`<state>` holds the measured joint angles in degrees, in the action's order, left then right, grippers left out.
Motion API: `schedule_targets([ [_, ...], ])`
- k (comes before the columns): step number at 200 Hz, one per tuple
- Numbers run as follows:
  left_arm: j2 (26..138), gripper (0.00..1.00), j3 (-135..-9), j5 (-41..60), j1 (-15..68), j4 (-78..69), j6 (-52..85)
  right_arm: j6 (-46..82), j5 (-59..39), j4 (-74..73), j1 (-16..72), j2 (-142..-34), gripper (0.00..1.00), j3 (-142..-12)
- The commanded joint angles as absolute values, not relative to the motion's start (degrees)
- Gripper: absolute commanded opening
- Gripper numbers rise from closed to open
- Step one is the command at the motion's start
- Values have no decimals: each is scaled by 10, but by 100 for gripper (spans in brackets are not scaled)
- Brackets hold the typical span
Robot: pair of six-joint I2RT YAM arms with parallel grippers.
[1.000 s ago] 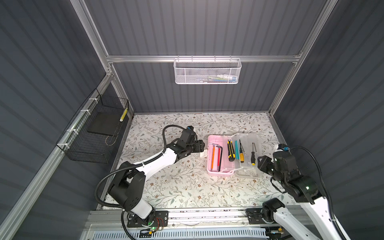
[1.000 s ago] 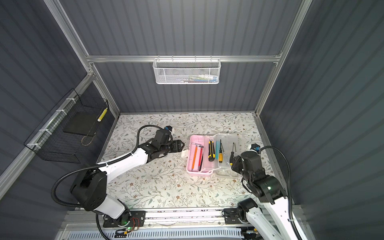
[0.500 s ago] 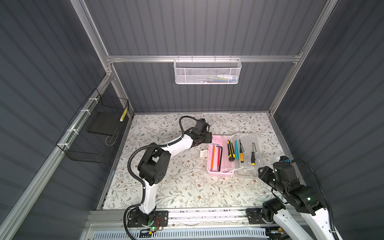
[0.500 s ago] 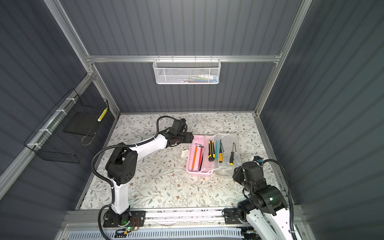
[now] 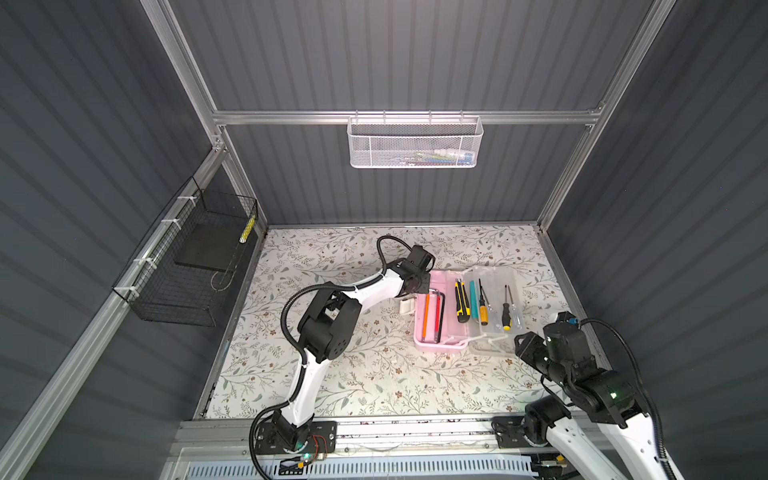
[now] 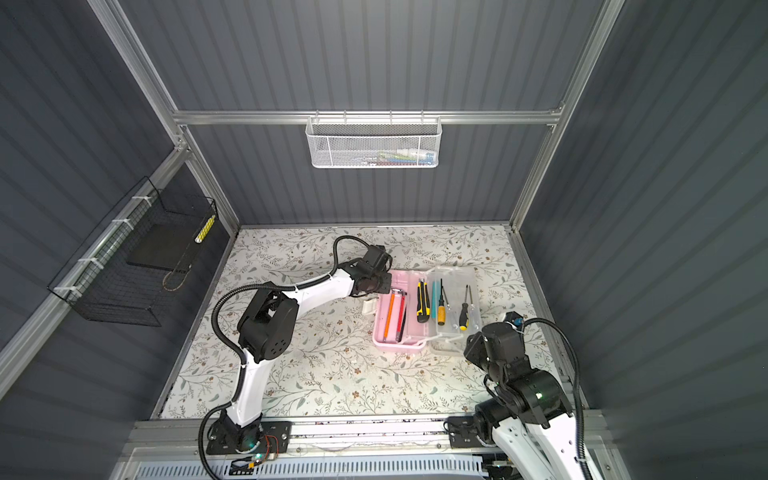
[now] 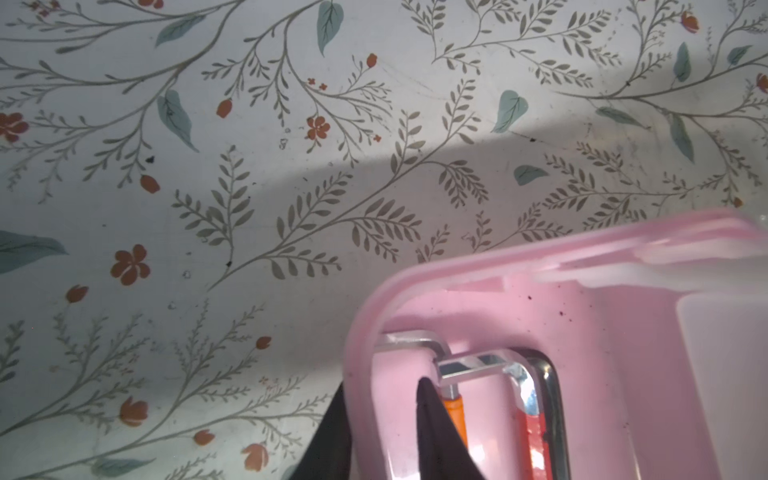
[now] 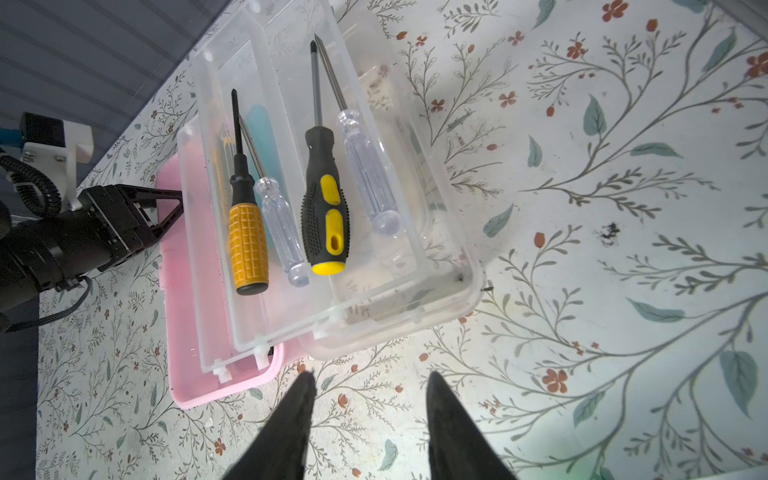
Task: Pack the tool kit
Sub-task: 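Hold the pink box edge with the left gripper while the right grasps the lid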
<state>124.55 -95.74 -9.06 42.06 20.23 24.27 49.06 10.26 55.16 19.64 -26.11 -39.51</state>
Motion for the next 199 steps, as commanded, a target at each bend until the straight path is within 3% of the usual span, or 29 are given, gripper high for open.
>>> schedule_targets([
  [1,1234,18,-958,-138,419,217,258,485,100,534,195,-270,46,-388],
  [36,1194,0,-910,-183,402,210,301,474,114,536,195,-270,46,-393],
  [84,1108,0,-782,-207,352,167,360,470,110,516,189,-278,46,-376],
  [121,1081,0,-748,-199,338,146,361,459,43,443,164,-318,44,-324],
  [136,1075,30,-740,-194,338,136,355,454,25,405,164,-334,42,-306],
  [151,1069,50,-738,-191,337,128,347,444,10,373,163,-348,42,-295],
  [169,1068,49,-741,-191,335,127,340,438,-7,333,163,-369,42,-281],
  [199,1072,35,-745,-184,330,125,334,435,-37,266,163,-413,41,-261],
])
